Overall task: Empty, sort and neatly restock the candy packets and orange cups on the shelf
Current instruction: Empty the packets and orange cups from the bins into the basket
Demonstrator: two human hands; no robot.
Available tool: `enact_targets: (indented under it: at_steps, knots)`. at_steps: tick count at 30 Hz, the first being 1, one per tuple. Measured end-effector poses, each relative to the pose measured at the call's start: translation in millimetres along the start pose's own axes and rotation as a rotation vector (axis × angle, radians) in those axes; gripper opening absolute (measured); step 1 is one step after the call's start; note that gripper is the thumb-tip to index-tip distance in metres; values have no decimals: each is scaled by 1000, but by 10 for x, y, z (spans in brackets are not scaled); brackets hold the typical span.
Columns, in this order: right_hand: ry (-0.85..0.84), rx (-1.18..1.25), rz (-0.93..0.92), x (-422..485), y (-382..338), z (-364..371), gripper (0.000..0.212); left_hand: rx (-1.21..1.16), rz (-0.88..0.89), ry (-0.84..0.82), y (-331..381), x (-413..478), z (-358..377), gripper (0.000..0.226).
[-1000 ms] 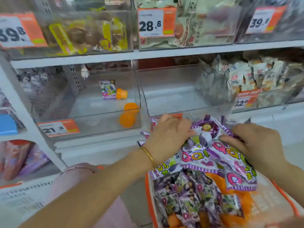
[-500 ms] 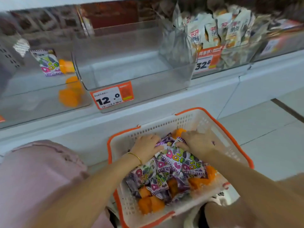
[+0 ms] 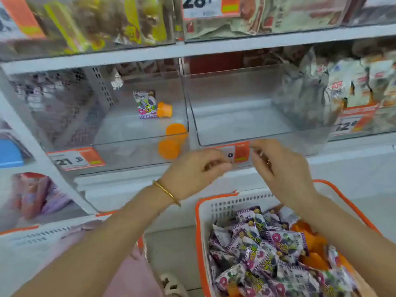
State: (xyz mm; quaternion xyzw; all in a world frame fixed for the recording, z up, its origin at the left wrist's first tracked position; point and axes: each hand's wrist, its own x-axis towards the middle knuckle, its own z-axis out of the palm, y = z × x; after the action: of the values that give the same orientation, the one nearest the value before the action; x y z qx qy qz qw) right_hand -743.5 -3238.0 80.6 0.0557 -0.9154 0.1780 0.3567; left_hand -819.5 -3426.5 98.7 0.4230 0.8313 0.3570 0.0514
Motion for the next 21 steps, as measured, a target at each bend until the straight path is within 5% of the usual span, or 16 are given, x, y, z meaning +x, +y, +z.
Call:
enact_targets:
  at_steps: [4, 9, 14, 17, 21]
  knots:
    - [-70, 159, -110, 788, -734, 282, 26, 52, -135, 317, -466, -15, -738, 9]
    - [-591, -9, -37, 1678, -1082, 1004, 33, 236, -273, 455, -1202, 212, -1331, 31]
    - [-1098, -299, 68, 2022, -1127, 1455, 57, 499, -393, 365, -1751, 653, -1636, 65]
    - [-1143, -306, 154, 2064, -1055, 1658, 71, 661, -428, 238, -1990, 987, -1694, 74]
    - [-1187, -273, 184, 1941, -892, 1882, 63, 709, -360, 150, -2241, 1286, -1594, 85]
